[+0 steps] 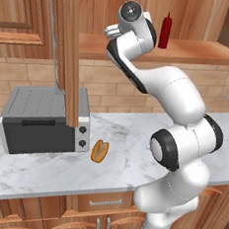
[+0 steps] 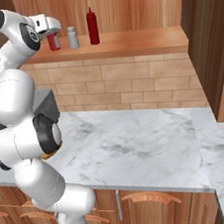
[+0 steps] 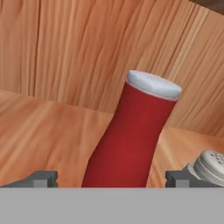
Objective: There are various items on the counter. Only move the condiments/shakers into the cabinet.
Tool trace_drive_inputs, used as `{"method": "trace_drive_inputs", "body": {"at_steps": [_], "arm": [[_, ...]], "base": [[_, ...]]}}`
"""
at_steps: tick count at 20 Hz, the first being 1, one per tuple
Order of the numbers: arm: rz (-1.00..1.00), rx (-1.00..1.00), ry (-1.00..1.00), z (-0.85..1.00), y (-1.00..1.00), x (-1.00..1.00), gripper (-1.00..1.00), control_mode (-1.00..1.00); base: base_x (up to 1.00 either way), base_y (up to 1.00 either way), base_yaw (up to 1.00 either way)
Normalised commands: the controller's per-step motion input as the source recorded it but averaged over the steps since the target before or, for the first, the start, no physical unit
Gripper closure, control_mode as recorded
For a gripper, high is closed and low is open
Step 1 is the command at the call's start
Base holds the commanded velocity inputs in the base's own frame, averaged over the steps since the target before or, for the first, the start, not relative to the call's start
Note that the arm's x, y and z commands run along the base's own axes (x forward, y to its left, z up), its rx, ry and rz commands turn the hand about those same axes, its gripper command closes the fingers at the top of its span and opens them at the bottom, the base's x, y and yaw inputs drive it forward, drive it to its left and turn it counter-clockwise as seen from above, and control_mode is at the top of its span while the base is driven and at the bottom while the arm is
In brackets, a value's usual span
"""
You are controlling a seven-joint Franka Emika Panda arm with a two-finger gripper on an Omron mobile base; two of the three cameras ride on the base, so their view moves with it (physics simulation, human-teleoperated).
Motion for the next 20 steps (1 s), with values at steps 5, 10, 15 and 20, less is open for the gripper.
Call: {"method": "trace_drive_inputs", "body": {"at_steps": [5,10,15,20], "arm": [[-0.01,0.00,-0.07,-0.02,0.00,-0.76,-1.00,-1.00],[-0.06,0.00,-0.16,-0.17,0.00,-1.00,-1.00,-1.00],[-0.08,0.00,-0.12,-0.58,-0.09,-1.00,-1.00,-1.00],[-0.12,0.00,0.00,-0.97,-0.37,-1.00,-1.00,-1.00]], "base": [[0.00,0.00,0.00],[0.00,0.00,0.00],[0.00,0.00,0.00],[0.00,0.00,0.00]]}}
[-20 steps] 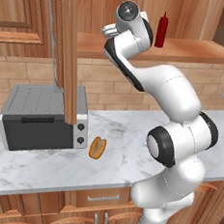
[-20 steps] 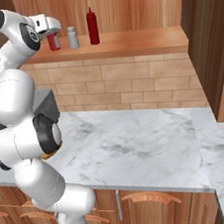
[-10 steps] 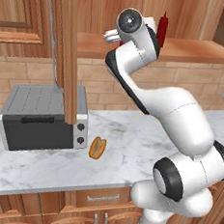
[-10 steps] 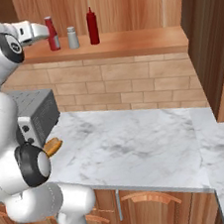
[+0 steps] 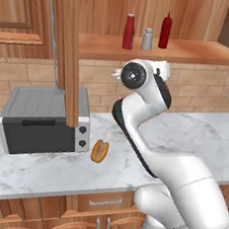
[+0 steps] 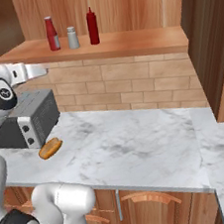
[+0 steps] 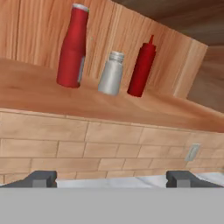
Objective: There are various items on the counter. Only move the condiments/shakers into the cabinet.
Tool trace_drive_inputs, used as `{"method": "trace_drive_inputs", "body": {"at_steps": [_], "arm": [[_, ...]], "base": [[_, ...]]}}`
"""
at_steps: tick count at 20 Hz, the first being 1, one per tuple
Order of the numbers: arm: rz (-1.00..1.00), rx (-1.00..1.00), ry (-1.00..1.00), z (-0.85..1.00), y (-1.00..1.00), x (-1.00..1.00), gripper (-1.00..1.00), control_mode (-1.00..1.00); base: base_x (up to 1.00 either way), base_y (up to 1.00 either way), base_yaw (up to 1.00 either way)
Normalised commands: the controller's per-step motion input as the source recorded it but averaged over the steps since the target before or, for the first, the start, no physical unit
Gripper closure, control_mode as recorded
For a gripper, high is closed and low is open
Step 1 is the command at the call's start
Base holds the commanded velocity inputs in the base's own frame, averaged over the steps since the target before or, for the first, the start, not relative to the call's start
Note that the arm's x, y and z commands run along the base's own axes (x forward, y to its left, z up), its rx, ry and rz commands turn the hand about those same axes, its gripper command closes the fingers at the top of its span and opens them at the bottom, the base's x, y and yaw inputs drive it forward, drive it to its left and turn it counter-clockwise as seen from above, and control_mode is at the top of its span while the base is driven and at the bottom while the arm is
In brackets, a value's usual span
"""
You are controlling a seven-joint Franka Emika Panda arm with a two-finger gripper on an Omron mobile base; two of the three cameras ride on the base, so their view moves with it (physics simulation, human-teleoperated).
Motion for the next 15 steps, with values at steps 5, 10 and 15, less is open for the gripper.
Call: {"method": "trace_drive_inputs", "body": {"at_steps": [5,10,15], "arm": [[-0.10,0.01,0.00,-0.98,-0.60,-1.00,-1.00,-1.00],[-0.10,0.17,0.00,-0.67,-0.97,-1.00,-1.00,-1.00],[-0.02,0.09,0.01,-0.25,-0.57,-0.83,-1.00,-1.00]], "base": [[0.00,0.00,0.00],[0.00,0.00,0.00],[0.00,0.00,0.00]]}}
